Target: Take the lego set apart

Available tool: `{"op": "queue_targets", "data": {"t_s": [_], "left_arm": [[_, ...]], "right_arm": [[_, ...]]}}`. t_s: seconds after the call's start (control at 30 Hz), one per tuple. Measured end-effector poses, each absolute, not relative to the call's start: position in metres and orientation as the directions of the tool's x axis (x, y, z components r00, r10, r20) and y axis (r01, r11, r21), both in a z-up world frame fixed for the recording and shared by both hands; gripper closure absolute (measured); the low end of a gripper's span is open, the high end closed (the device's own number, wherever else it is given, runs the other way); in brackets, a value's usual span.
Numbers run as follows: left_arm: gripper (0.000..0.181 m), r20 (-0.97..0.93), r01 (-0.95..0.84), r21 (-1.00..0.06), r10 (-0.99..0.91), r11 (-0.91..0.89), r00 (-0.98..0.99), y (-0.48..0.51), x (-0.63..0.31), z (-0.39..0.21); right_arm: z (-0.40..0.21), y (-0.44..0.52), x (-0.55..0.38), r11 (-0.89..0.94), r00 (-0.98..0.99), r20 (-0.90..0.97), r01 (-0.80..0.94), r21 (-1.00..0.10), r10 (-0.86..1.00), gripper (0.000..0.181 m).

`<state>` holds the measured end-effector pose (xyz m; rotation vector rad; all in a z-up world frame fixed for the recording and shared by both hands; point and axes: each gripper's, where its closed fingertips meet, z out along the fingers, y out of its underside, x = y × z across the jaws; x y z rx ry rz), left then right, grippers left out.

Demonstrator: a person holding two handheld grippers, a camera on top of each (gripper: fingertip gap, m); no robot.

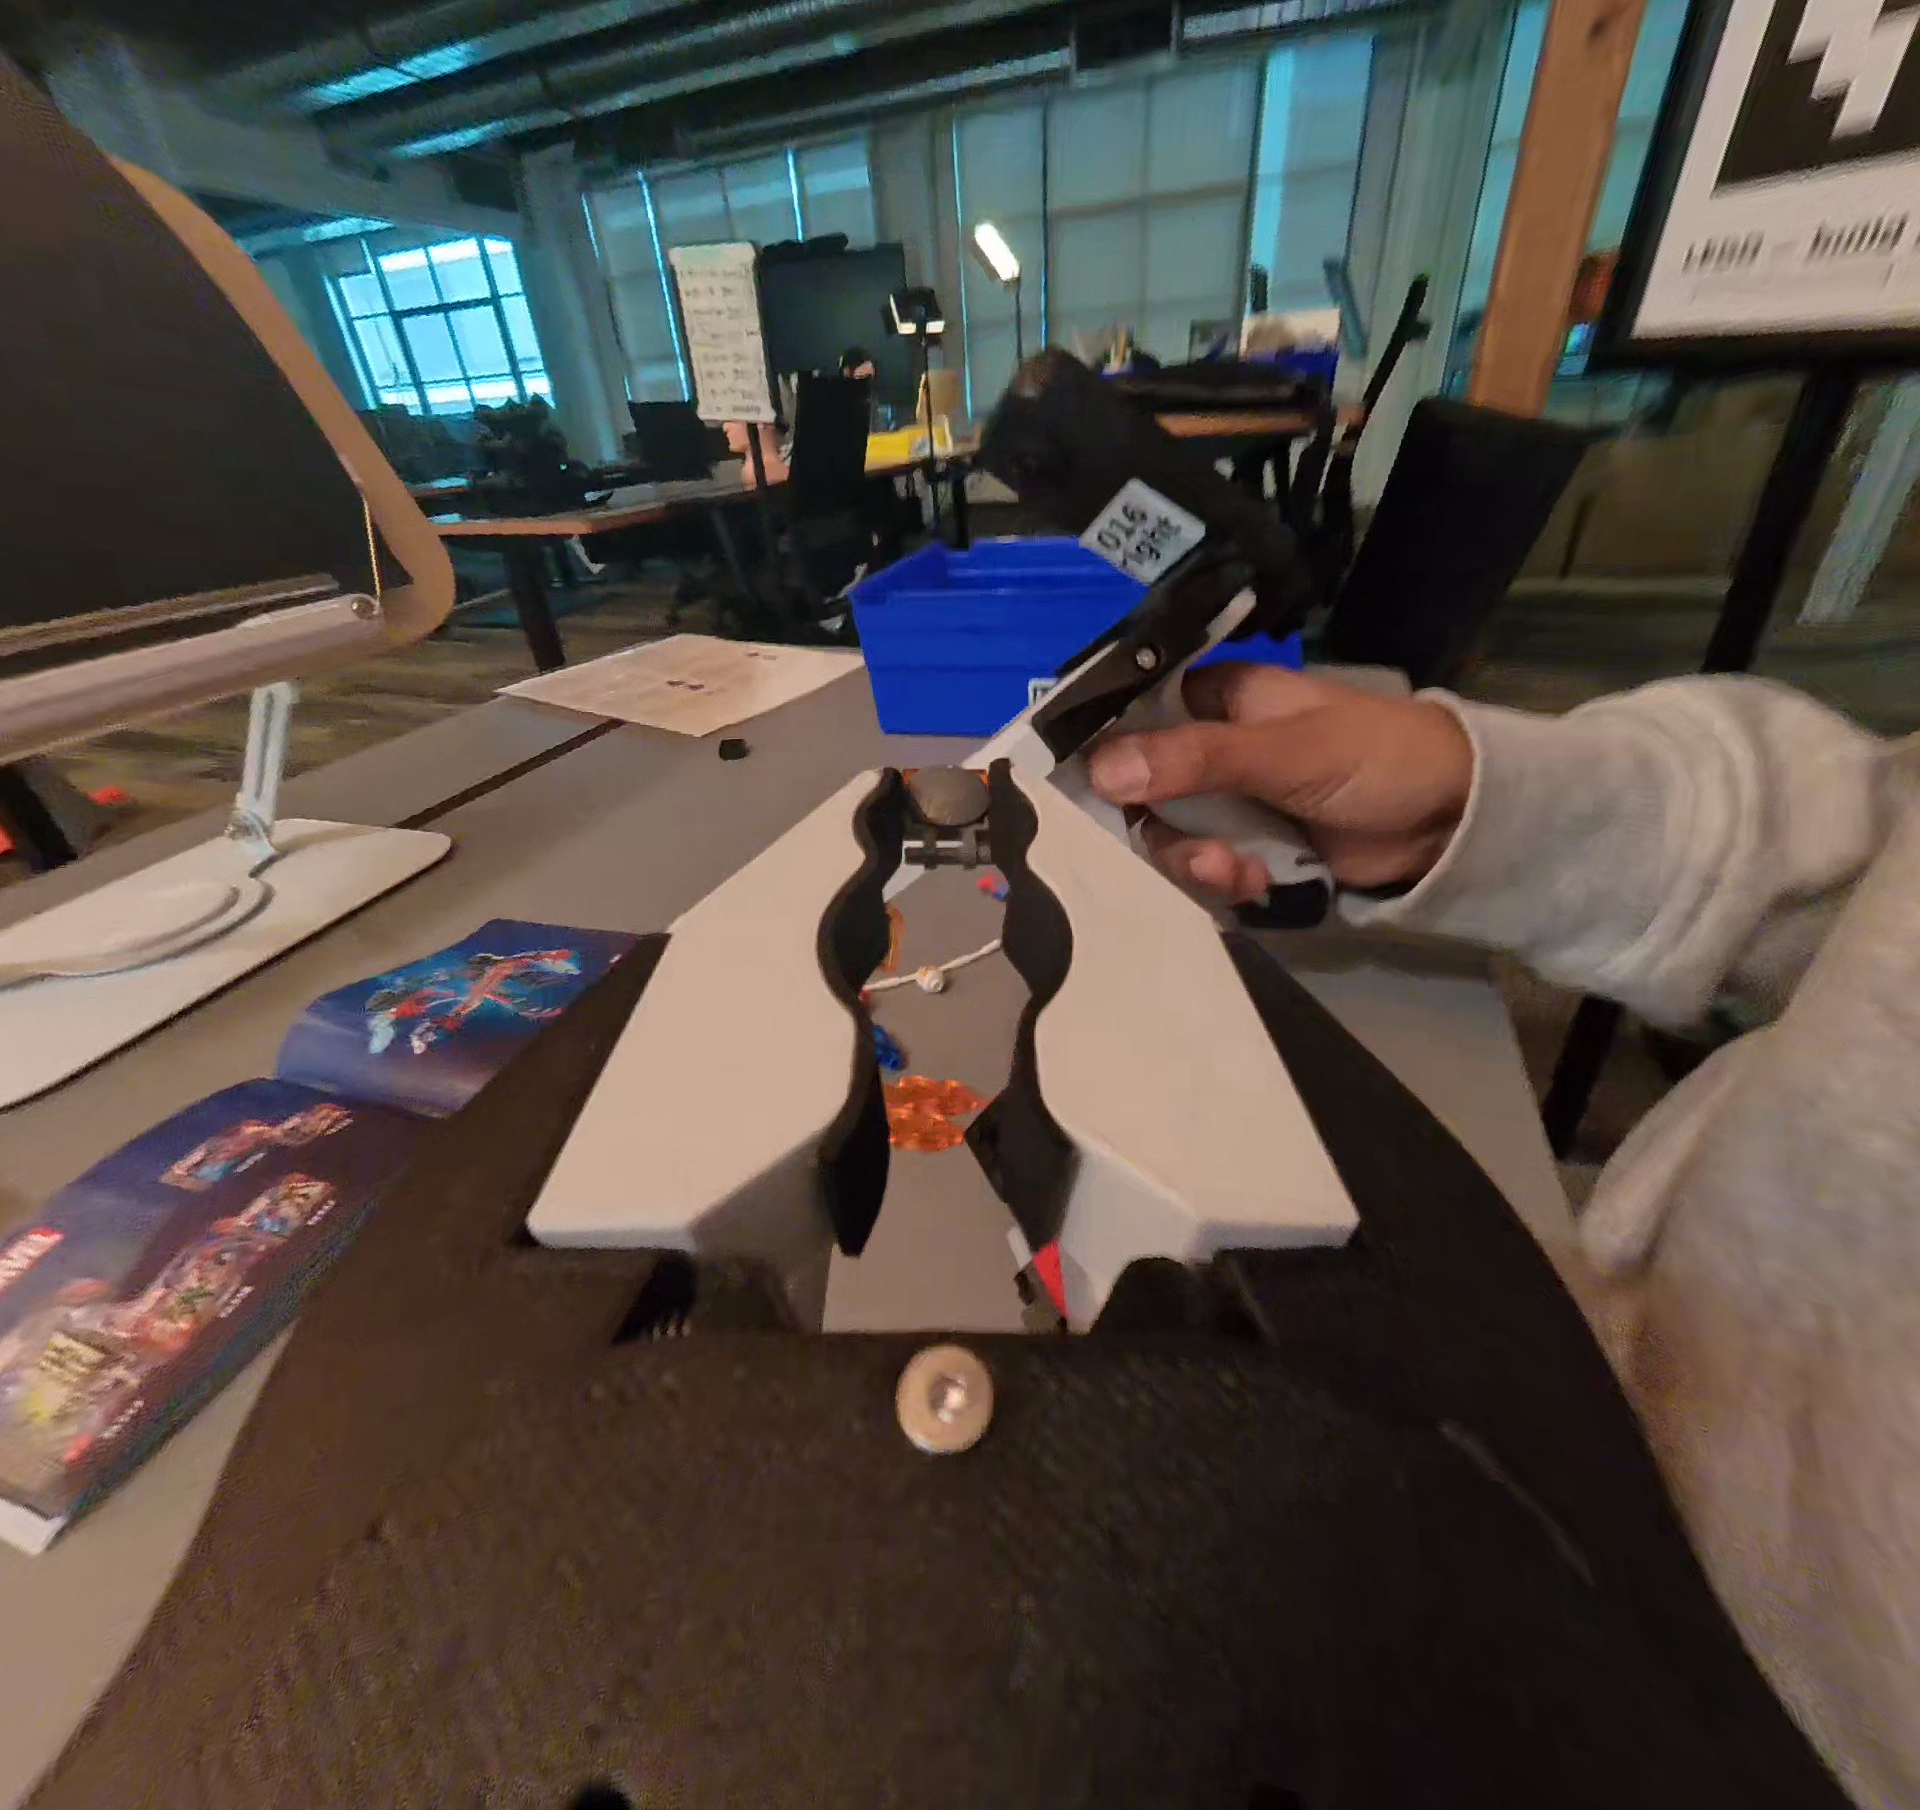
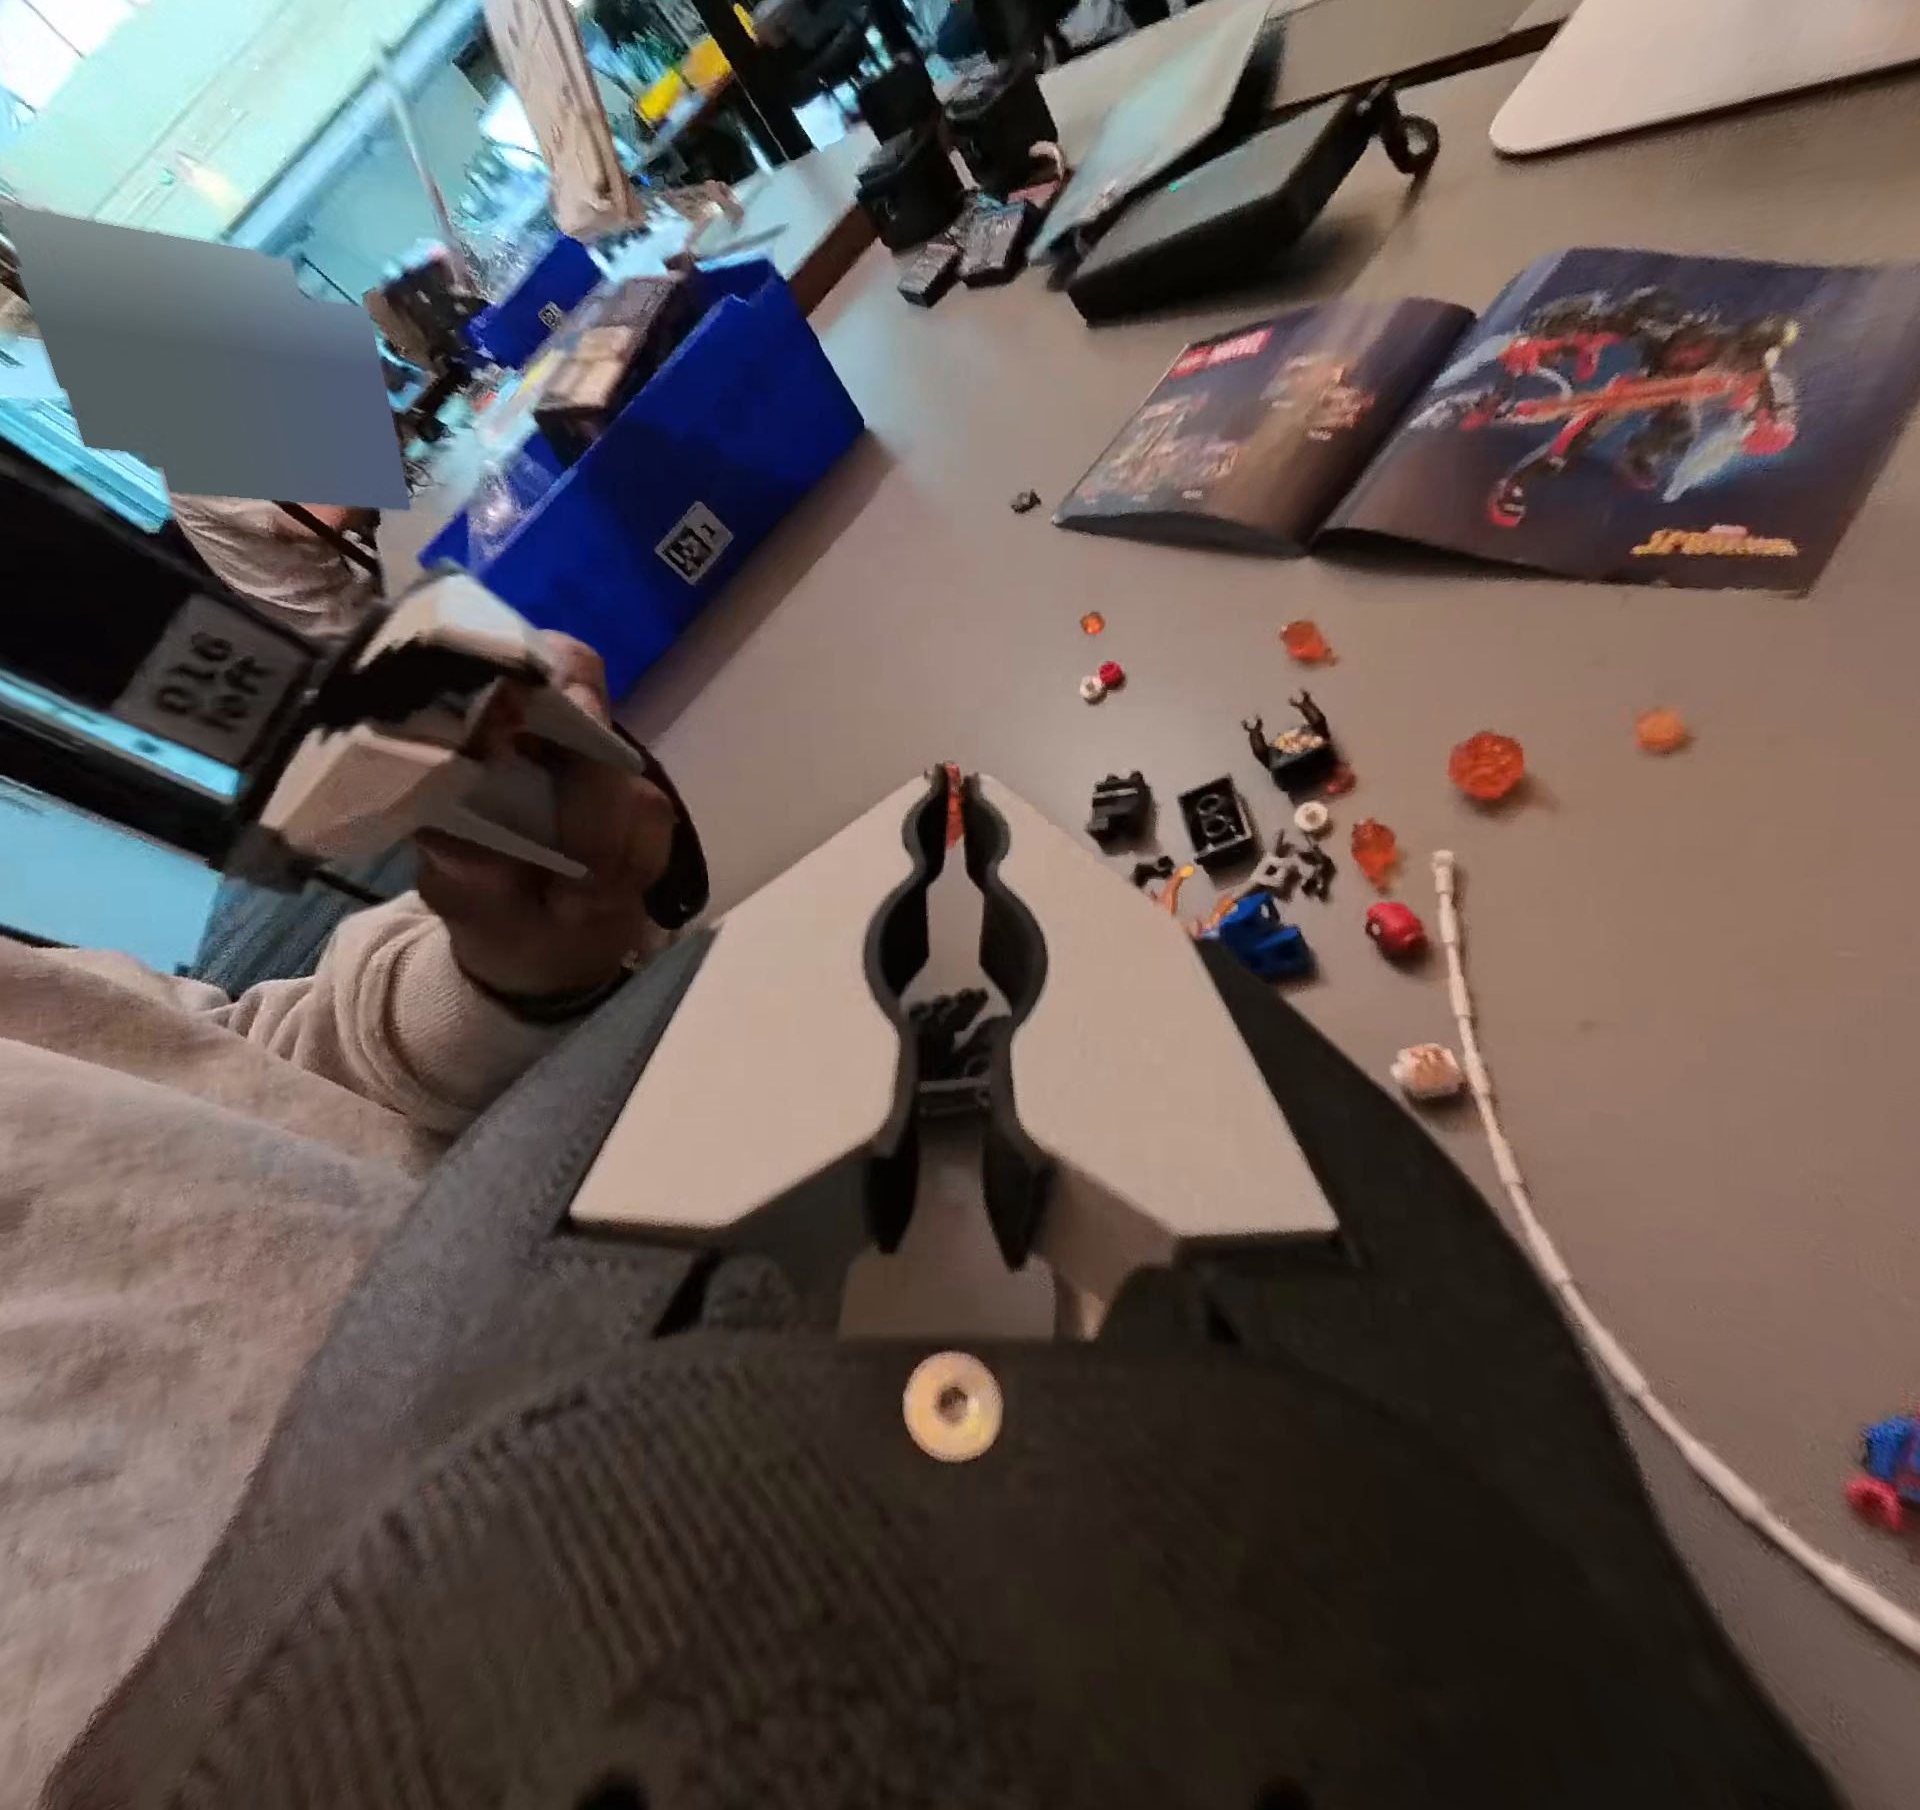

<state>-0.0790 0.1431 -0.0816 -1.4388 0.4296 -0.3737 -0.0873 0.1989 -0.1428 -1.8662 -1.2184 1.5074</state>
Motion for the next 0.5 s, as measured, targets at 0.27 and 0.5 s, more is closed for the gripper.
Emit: {"op": "queue_targets", "data": {"t_s": [0.27,0.5], "left_arm": [[0.167,0.405,0.485,-0.874,-0.576,-0.017,0.71,0.147,-0.126,-0.076],[0.167,0.632,0.816,-0.559,-0.713,-0.149,0.303,0.141,-0.155,-0.069]], "right_arm": [[-0.171,0.213,-0.089,-0.526,0.072,-0.548,0.411,-0.745,0.833,0.18],[-0.177,0.229,-0.089,-0.436,0.151,-0.41,0.38,-0.816,0.899,0.152]]}}
